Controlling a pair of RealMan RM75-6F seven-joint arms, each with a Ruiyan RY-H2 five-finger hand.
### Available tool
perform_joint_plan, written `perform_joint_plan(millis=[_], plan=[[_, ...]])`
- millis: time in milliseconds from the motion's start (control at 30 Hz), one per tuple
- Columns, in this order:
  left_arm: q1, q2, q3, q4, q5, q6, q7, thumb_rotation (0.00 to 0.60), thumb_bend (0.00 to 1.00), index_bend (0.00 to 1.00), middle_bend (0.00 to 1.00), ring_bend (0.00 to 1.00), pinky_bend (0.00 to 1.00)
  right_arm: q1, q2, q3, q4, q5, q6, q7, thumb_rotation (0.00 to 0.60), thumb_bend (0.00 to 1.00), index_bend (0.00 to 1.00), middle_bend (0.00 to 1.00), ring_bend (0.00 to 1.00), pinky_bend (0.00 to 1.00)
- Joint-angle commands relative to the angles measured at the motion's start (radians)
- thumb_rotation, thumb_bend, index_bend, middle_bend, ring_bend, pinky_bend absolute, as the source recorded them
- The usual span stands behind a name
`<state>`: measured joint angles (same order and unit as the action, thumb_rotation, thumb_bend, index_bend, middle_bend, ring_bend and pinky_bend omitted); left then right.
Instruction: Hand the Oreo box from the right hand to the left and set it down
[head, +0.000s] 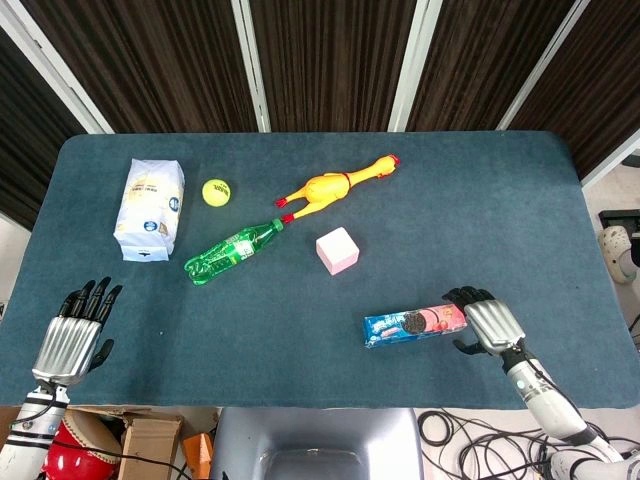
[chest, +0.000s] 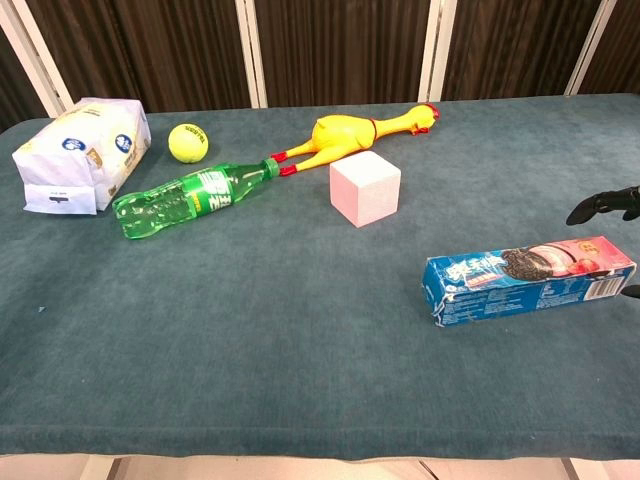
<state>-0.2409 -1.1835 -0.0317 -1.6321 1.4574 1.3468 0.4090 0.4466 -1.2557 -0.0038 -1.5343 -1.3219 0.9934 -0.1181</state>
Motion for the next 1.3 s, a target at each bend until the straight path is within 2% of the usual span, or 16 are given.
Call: perform_joint_plan(millis=[33, 467, 633, 767, 833, 1067, 1300], plan=[[-0.002, -0.003, 0.002, -0.002, 0.003, -0.003, -0.003, 0.600, 0.31, 0.09, 0.02, 0.01, 0.17, 0.000, 0.001, 0.002, 0.001, 0.001, -0.003, 0.000, 0.600, 0.17, 0.22, 0.15, 0.10, 0.18], [-0.006, -0.004, 0.012, -0.012, 0.011, -0.018, -0.021, 0.600, 0.31, 0.10, 0.03, 0.02, 0.17, 0.010, -0.014, 0.012, 0.032, 0.034, -0.043, -0.017, 0.600, 0.17, 0.23, 0.15, 0.12, 0.19], [-0.004, -0.002, 0.016, -0.011, 0.008, -0.021, -0.026, 0.600, 0.31, 0.12, 0.04, 0.02, 0.18, 0.023, -0.027, 0.022, 0.046, 0.074, -0.074, -0.048, 0.600, 0.17, 0.24, 0.17, 0.16, 0.20], [-0.006, -0.002, 0.015, -0.010, 0.004, -0.026, -0.026, 0.600, 0.31, 0.13, 0.04, 0.02, 0.18, 0.028, -0.033, 0.027, 0.053, 0.092, -0.085, -0.059, 0.600, 0.17, 0.26, 0.21, 0.23, 0.24], [-0.007, -0.002, 0.015, -0.010, 0.001, -0.030, -0.027, 0.600, 0.32, 0.13, 0.04, 0.03, 0.18, 0.032, -0.036, 0.029, 0.058, 0.105, -0.094, -0.066, 0.600, 0.17, 0.28, 0.25, 0.29, 0.28], [-0.010, 0.004, 0.019, -0.014, -0.004, -0.043, -0.043, 0.600, 0.31, 0.13, 0.04, 0.03, 0.18, 0.054, -0.064, 0.039, 0.086, 0.165, -0.130, -0.117, 0.600, 0.17, 0.37, 0.33, 0.38, 0.37], [-0.010, 0.004, 0.021, -0.016, -0.006, -0.047, -0.046, 0.600, 0.31, 0.14, 0.04, 0.03, 0.18, 0.047, -0.056, 0.037, 0.062, 0.148, -0.100, -0.124, 0.600, 0.21, 0.54, 0.44, 0.50, 0.45]])
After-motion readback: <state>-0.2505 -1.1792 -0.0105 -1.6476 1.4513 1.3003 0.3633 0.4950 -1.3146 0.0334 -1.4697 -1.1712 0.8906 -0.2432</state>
